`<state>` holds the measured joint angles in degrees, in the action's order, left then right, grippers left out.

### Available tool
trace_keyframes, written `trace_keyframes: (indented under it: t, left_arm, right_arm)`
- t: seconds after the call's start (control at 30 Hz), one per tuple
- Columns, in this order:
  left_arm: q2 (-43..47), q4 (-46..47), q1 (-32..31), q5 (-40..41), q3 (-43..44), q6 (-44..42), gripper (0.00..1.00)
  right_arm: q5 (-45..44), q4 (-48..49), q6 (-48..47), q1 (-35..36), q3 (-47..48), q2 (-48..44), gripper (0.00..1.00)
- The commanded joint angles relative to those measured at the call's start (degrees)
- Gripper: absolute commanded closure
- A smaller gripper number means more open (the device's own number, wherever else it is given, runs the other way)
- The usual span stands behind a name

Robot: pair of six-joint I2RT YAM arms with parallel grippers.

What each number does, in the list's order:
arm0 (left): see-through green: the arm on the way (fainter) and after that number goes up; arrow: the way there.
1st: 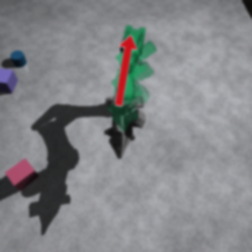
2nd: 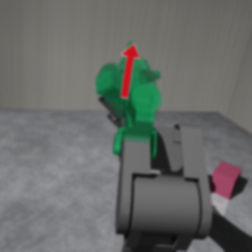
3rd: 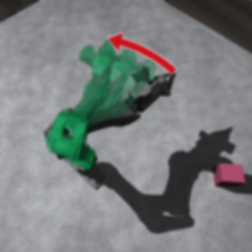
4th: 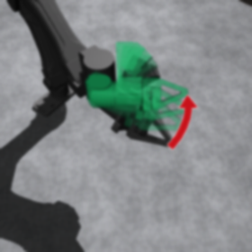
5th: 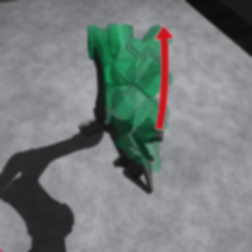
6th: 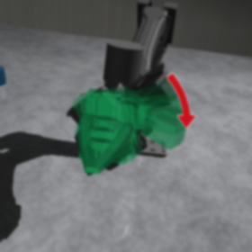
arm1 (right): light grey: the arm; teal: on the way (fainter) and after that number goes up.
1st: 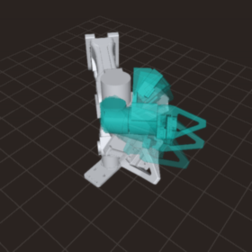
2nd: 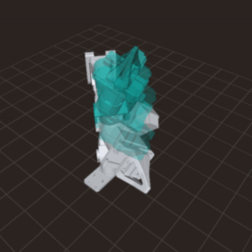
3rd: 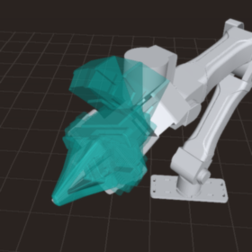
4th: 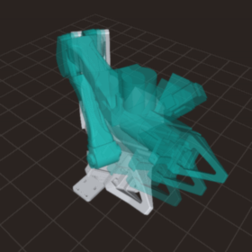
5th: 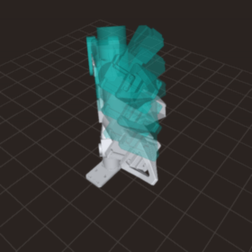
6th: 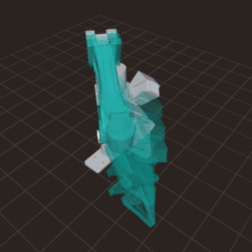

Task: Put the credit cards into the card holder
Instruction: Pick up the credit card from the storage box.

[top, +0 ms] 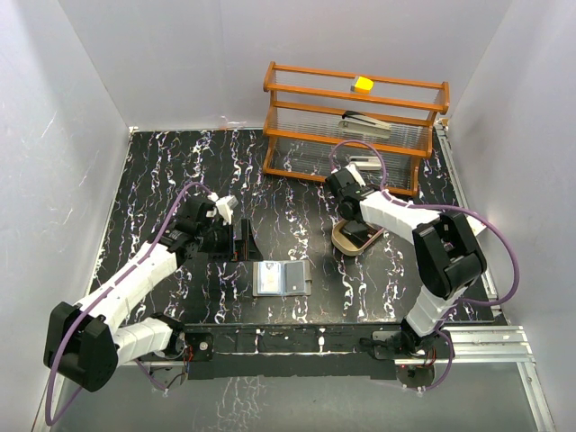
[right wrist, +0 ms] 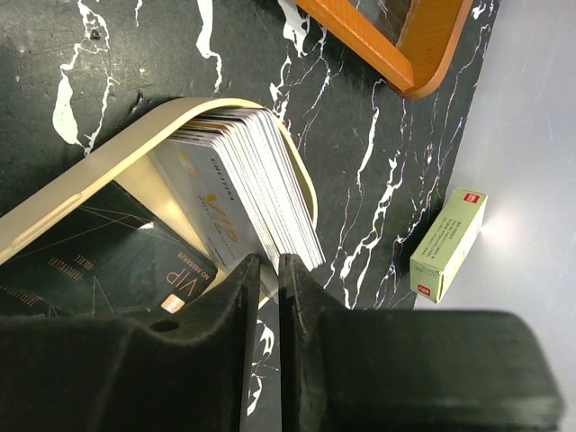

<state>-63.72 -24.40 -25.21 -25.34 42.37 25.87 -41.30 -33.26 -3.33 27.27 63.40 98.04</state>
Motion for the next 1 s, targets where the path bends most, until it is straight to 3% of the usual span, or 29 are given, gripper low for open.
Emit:
trace_keyframes:
  t: [0.0,0.23,0.67,0.97]
  left_arm:
    - [0.2,-0.2,0.2,-1.8,0.8,-0.7,0.01]
    - [0.0,0.1,0.3,-2.0,0.5,-0.7,0.03]
    - [0.9,1.8,0.2,-2.5,0.0,0.1,0.08]
    - [1.9,8.3,0.2,-9.9,-2.2,9.7,0.20]
  right_arm:
    - [-0.3,-0.2,0.8,-0.2,2.9,-3.2,0.89]
    - [3.7,-2.4,1.9,-0.2,3.3,-4.5,0.99]
    - [29.6,-8.4,8.7,-0.1,3.4,-15.3,1.00]
    - [44.5,-7.6,16.0,0.2,1.2,-26.4,1.00]
